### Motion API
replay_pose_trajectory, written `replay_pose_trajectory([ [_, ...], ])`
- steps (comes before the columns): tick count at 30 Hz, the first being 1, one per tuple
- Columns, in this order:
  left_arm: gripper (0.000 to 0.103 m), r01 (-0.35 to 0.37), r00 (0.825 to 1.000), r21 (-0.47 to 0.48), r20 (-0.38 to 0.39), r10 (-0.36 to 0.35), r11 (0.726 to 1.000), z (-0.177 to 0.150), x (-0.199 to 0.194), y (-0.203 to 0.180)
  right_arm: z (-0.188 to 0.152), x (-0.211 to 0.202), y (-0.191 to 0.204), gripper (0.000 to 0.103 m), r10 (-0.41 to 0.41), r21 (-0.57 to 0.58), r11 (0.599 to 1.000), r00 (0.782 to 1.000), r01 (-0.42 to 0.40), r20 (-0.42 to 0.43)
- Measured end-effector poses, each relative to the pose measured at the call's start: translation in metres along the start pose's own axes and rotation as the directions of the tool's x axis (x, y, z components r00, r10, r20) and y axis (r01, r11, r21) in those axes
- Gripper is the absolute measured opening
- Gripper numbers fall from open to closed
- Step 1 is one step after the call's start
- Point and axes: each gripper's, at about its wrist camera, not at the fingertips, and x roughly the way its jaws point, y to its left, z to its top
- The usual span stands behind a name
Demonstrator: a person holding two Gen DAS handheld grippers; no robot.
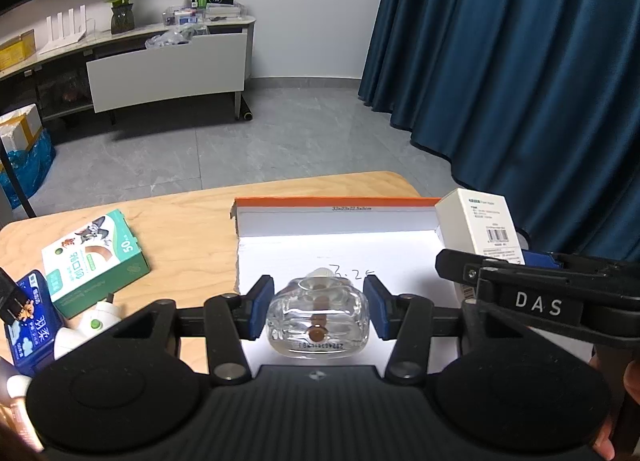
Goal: Organize rigid objects
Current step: 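Lift and carry the bottle with the left tool while the right tool carries the box to the orange-rimmed lid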
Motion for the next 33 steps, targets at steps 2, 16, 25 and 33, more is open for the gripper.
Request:
replay_pose_trajectory([
  [2,0.050,0.001,1.000,-0.002,-0.001,-0.001,1.000,0.000,0.001,-0.001,0.000,0.001,-0.001,0.070,0.001,0.004,1.000,1.000,-0.001,-0.002],
  [16,0.050,-0.006,1.000,-0.003,-0.012,0.006,1.000,0.000,0.010,-0.001,0.001,0.009,-0.001,0.070,-0.001,-0.005,1.000,1.000,0.001,-0.012],
  [25,0.050,-0.006,1.000,-0.004,-0.013,0.006,1.000,0.000,0.014,-0.002,0.003,0.016,-0.001,0.070,-0.004,-0.001,1.000,1.000,0.004,-0.018],
  [33,0.050,-0.006,1.000,-0.014,-0.019,0.006,1.000,0.001,0.019,-0.002,0.003,0.022,-0.001,0.070,-0.006,-0.004,1.000,1.000,0.006,-0.026],
])
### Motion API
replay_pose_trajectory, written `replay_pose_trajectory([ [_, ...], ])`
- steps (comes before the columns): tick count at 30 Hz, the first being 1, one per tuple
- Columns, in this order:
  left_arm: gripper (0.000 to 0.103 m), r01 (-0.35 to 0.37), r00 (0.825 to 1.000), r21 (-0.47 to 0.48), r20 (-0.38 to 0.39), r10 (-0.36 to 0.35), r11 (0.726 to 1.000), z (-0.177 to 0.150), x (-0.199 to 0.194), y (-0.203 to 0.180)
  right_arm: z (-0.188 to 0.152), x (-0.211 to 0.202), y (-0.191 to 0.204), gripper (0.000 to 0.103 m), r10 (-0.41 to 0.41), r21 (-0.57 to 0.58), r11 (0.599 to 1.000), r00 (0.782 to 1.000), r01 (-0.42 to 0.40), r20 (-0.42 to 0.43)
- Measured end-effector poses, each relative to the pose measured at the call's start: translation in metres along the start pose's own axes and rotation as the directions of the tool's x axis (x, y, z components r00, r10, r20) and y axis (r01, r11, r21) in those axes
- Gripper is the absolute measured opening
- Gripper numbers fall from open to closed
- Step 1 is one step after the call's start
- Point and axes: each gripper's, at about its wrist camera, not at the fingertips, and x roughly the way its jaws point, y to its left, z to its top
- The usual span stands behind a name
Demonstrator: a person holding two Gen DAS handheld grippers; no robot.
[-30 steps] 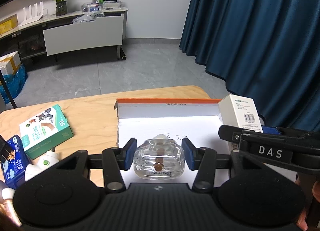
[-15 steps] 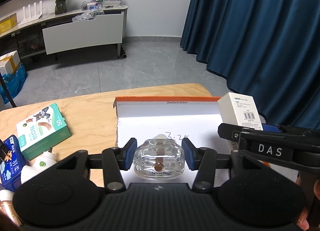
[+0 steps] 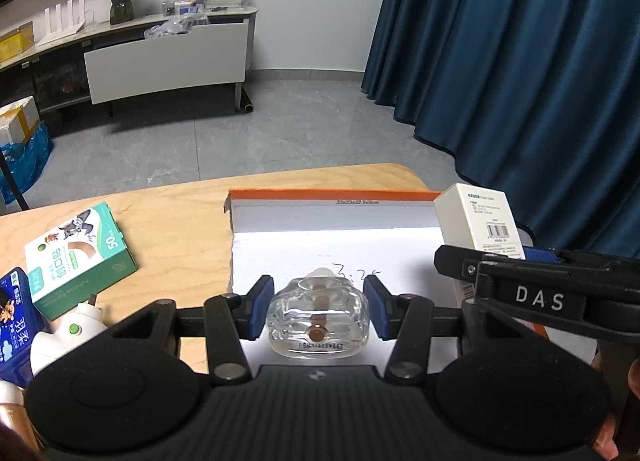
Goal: Organize rigid objects
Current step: 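Lift and carry the bottle with the left tool while the right tool carries the box to the orange-rimmed lid, then open the right tool to drop the box into the lid while the left tool releases the bottle there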
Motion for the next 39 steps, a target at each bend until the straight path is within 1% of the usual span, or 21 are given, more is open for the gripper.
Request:
replay_pose_trajectory([
  [10,0.050,0.002,1.000,-0.005,0.000,-0.002,1.000,0.003,0.007,0.002,0.001,0.006,0.000,0.070,-0.014,-0.007,1.000,1.000,0.014,0.002],
  [13,0.050,-0.001,1.000,-0.006,0.006,0.001,1.000,0.004,0.010,0.002,0.005,0.009,-0.002,0.072,-0.021,-0.007,1.000,1.000,0.021,0.010],
  [15,0.050,0.007,1.000,-0.011,0.007,-0.007,1.000,0.006,0.013,0.003,0.007,0.009,-0.003,0.080,-0.025,-0.008,1.000,1.000,0.025,0.019],
  [21,0.050,0.023,1.000,-0.010,0.004,-0.023,1.000,0.009,0.022,0.000,0.009,-0.004,-0.010,0.080,-0.043,0.022,0.999,0.997,0.042,0.068],
  [25,0.049,0.067,0.998,-0.037,-0.012,-0.067,0.997,0.013,0.033,-0.004,0.008,-0.015,-0.015,0.080,-0.063,0.034,0.998,0.994,0.060,0.087],
  [26,0.050,0.072,0.997,-0.036,-0.018,-0.073,0.997,0.013,0.035,-0.006,0.008,-0.018,-0.015,0.080,-0.075,0.035,0.997,0.993,0.072,0.094],
  [28,0.067,0.065,0.998,-0.036,-0.012,-0.065,0.997,0.013,0.033,-0.010,0.007,-0.022,-0.016,0.080,-0.094,0.032,0.995,0.990,0.091,0.103],
  [30,0.073,0.065,0.998,-0.032,0.003,-0.065,0.997,0.011,0.026,-0.011,0.006,-0.028,-0.016,0.081,-0.095,0.031,0.995,0.989,0.092,0.109],
  [32,0.074,0.062,0.998,-0.029,0.009,-0.061,0.998,0.009,0.018,-0.012,0.004,-0.034,-0.015,0.081,-0.096,0.034,0.995,0.989,0.093,0.116],
  [36,0.082,0.030,0.999,-0.017,0.020,-0.030,0.999,0.004,-0.003,-0.009,-0.002,-0.046,-0.009,0.081,-0.082,0.032,0.996,0.990,0.079,0.116],
  [39,0.084,0.010,0.999,-0.009,0.030,-0.010,1.000,-0.003,-0.020,-0.007,-0.009,-0.055,-0.003,0.082,-0.074,0.033,0.997,0.991,0.071,0.114],
])
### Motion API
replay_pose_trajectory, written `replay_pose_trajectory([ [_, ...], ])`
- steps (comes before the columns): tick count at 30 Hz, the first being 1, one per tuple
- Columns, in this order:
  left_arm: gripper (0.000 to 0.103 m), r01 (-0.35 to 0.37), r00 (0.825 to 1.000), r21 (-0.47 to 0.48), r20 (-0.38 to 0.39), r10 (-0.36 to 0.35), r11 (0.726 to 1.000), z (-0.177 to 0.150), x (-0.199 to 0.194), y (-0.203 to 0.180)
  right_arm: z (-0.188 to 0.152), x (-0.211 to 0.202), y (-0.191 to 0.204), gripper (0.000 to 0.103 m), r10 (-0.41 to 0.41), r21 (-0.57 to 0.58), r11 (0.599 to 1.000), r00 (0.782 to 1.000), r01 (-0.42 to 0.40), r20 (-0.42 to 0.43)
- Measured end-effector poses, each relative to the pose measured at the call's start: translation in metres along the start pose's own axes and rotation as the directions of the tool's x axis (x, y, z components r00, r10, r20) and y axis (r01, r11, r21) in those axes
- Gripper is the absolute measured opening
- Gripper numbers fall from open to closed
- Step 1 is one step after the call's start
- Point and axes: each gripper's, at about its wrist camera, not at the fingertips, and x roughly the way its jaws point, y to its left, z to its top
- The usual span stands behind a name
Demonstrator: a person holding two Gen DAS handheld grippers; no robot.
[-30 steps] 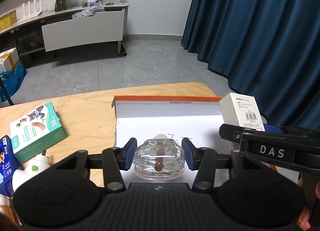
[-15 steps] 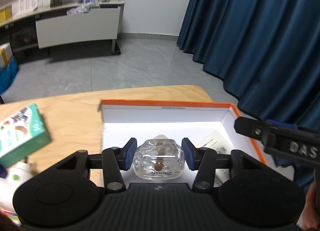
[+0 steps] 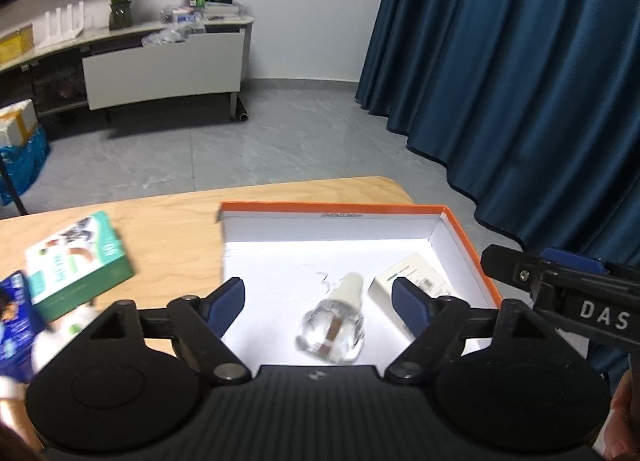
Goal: Organize rigid objects
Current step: 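Open the right tool to drop the box into the lid while the left tool releases the bottle there, then move both tools back over the remaining items on the table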
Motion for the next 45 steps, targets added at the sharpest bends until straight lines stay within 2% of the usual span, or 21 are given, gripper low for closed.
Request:
replay_pose_trajectory([
  [11,0.088,-0.060,0.998,0.002,0.005,0.060,0.998,-0.032,-0.051,0.020,-0.036,-0.041,0.030,0.085,0.068,-0.010,0.998,0.997,-0.068,-0.021],
  [17,0.088,-0.102,0.995,-0.006,0.012,0.102,0.995,-0.049,-0.074,0.038,-0.052,-0.053,0.055,0.085,0.124,-0.057,0.990,0.992,-0.126,-0.039],
  [27,0.088,-0.165,0.986,-0.039,0.026,0.167,0.985,-0.063,-0.101,0.072,-0.069,-0.057,0.094,0.085,0.186,-0.096,0.977,0.980,-0.193,-0.073],
  [45,0.088,-0.205,0.977,-0.077,0.041,0.208,0.976,-0.080,-0.122,0.099,-0.079,-0.054,0.123,0.085,0.241,-0.135,0.957,0.964,-0.255,-0.113],
])
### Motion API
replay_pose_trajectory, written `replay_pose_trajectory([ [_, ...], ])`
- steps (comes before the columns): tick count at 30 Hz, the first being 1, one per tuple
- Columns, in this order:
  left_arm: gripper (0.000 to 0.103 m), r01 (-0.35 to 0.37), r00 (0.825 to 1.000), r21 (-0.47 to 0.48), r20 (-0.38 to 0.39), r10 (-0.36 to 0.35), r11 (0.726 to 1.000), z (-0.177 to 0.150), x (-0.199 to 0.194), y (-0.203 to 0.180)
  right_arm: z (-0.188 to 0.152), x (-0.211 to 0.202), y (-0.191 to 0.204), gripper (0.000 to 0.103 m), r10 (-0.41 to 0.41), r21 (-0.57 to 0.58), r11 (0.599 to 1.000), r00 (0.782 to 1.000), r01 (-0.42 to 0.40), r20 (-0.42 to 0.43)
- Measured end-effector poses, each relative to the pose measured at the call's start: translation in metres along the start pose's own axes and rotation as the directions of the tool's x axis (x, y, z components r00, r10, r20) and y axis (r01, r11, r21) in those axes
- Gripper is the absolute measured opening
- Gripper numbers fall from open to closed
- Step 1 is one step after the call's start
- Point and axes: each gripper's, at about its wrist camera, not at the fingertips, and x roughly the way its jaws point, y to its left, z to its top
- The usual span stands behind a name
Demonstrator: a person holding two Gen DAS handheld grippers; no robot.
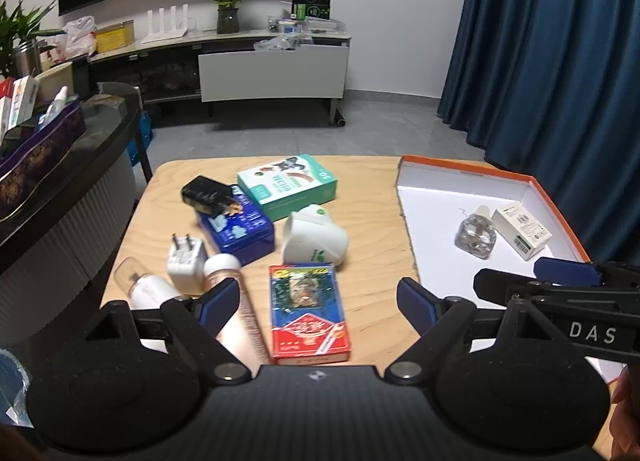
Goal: Organize rigid objects
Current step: 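Move both tools back over the remaining items on the table, then grasp the white plug-in diffuser with the right tool while the left tool grasps the white USB charger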
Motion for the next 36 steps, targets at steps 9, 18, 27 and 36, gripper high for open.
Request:
replay_pose_trajectory([
  [9,0.091,-0.097,0.994,-0.012,0.046,0.097,0.995,-0.024,-0.028,0.044,-0.004,0.019,0.044,0.085,0.146,-0.074,0.986,0.987,-0.150,-0.060],
  [18,0.092,-0.257,0.964,-0.175,0.023,0.265,0.950,-0.039,-0.054,0.117,-0.010,0.064,0.130,0.085,0.318,-0.160,0.924,0.931,-0.346,-0.177],
  [27,0.093,-0.318,0.939,-0.304,0.028,0.343,0.898,-0.042,-0.067,0.151,-0.007,0.112,0.194,0.087,0.314,-0.211,0.901,0.906,-0.379,-0.284],
  [36,0.093,-0.311,0.942,-0.320,0.019,0.335,0.895,-0.044,-0.061,0.160,-0.016,0.143,0.211,0.082,0.276,-0.195,0.917,0.906,-0.349,-0.322],
])
